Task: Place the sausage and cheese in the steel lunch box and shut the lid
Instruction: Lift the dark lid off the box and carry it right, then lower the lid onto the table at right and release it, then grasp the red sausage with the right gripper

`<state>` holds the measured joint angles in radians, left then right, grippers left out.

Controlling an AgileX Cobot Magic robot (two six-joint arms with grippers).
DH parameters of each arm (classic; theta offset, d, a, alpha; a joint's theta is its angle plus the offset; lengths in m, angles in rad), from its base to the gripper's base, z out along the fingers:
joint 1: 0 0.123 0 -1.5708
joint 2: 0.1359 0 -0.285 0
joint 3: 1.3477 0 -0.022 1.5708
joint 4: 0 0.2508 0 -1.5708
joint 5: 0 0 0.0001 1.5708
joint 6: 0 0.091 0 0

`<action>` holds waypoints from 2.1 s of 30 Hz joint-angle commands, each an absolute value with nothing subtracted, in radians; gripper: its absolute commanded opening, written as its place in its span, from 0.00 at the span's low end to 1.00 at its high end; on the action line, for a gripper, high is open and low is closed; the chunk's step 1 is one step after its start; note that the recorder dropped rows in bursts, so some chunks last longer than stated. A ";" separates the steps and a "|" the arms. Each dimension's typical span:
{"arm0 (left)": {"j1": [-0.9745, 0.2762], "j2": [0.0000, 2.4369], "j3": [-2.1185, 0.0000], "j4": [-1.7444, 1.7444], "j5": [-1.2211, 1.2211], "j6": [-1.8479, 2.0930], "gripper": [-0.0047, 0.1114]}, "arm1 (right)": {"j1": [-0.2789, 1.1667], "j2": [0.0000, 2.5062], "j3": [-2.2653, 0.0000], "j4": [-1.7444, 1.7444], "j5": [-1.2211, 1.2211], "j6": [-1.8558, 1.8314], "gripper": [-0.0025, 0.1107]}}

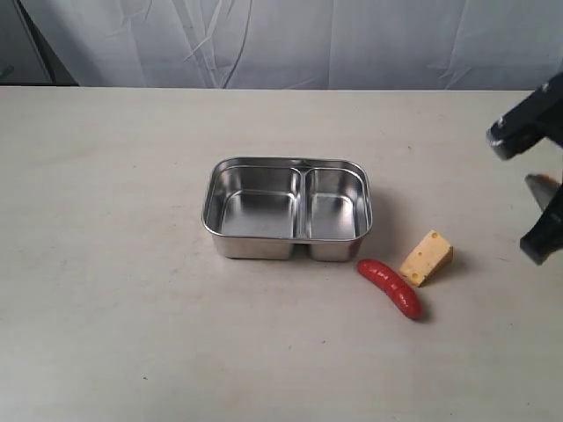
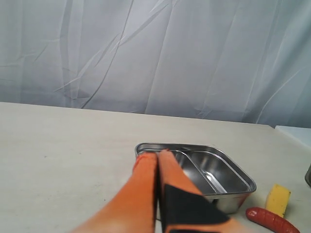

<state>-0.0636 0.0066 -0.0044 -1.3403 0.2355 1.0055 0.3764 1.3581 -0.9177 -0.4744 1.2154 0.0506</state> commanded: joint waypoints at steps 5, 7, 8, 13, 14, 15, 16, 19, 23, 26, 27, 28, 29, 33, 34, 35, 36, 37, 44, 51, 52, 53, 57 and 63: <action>-0.073 0.000 0.000 -1.325 0.232 1.006 0.04 | 0.380 1.424 -0.776 -0.115 1.131 0.060 0.01; -0.073 0.000 0.000 -1.325 0.232 1.006 0.04 | 0.380 1.432 -0.757 -0.063 1.089 0.060 0.01; -0.073 0.000 0.000 -1.325 0.232 1.006 0.04 | 0.380 1.439 -0.752 -0.041 1.067 0.060 0.01; -0.073 0.000 0.000 -1.322 0.232 1.006 0.04 | 0.380 1.470 -0.750 0.023 1.004 0.060 0.05; -0.073 0.000 0.000 -1.320 0.232 1.006 0.04 | 0.380 1.474 -0.750 0.023 0.998 0.060 0.08; -0.073 0.000 0.000 -1.320 0.232 1.006 0.04 | 0.380 1.479 -0.750 0.023 0.990 0.060 0.13; -0.073 0.000 0.000 -1.320 0.232 1.006 0.04 | 0.380 1.483 -0.750 0.023 0.983 0.060 0.17; -0.073 0.000 0.000 -1.320 0.232 1.006 0.04 | 0.380 1.493 -0.750 0.026 0.958 0.060 0.35; -0.073 0.000 0.000 -1.320 0.232 1.006 0.04 | 0.380 1.493 -0.752 0.035 0.953 0.060 0.54; -0.073 0.000 0.000 -1.320 0.232 1.006 0.04 | 0.380 1.493 -0.753 0.093 0.943 0.041 0.54; -0.073 0.000 0.000 -1.320 0.232 1.006 0.04 | 0.380 1.493 -0.753 0.129 0.935 0.018 0.53; -0.073 0.000 0.000 -1.320 0.232 1.006 0.04 | 0.380 1.493 -0.753 0.169 0.920 -0.011 0.53; -0.073 0.000 0.000 -1.320 0.232 1.006 0.04 | 0.380 1.493 -0.753 0.236 0.900 -0.061 0.52; -0.073 0.000 0.000 -1.320 0.232 1.006 0.04 | 0.409 1.497 -0.753 0.327 0.778 -0.125 0.51; -0.073 0.000 0.000 -1.320 0.232 1.006 0.04 | 0.423 1.503 -0.753 0.318 0.740 -0.125 0.51; -0.073 0.000 0.000 -1.320 0.232 1.006 0.04 | 0.435 1.512 -0.753 0.304 0.703 -0.125 0.51; -0.073 0.000 0.000 -1.320 0.232 1.006 0.04 | 0.444 1.523 -0.753 0.290 0.677 -0.123 0.51; -0.073 0.000 0.000 -1.320 0.232 1.006 0.04 | 0.453 1.537 -0.753 0.279 0.645 -0.123 0.51; -0.073 0.000 0.000 -1.320 0.230 1.006 0.04 | 0.466 1.674 -0.753 0.226 0.521 -0.100 0.51; -0.073 0.000 0.000 -1.320 0.230 1.006 0.04 | 0.468 1.765 -0.753 0.184 0.409 -0.032 0.51; -0.073 0.000 0.000 -1.320 0.230 1.006 0.04 | 0.468 1.771 -0.753 0.184 0.401 -0.032 0.51; -0.073 0.000 0.000 -1.320 0.230 1.006 0.04 | 0.468 1.778 -0.753 0.184 0.396 -0.032 0.51; -0.073 0.000 0.000 -1.320 0.230 1.006 0.04 | 0.468 1.801 -0.753 0.184 0.390 -0.032 0.49; -0.073 0.000 0.000 -1.320 0.230 1.006 0.04 | 0.468 1.806 -0.753 0.196 0.463 -0.030 0.03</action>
<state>-0.0636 0.0066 -0.0044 -1.3268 0.2301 1.0055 0.4648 1.7835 -0.7578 0.1746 0.4242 -0.0302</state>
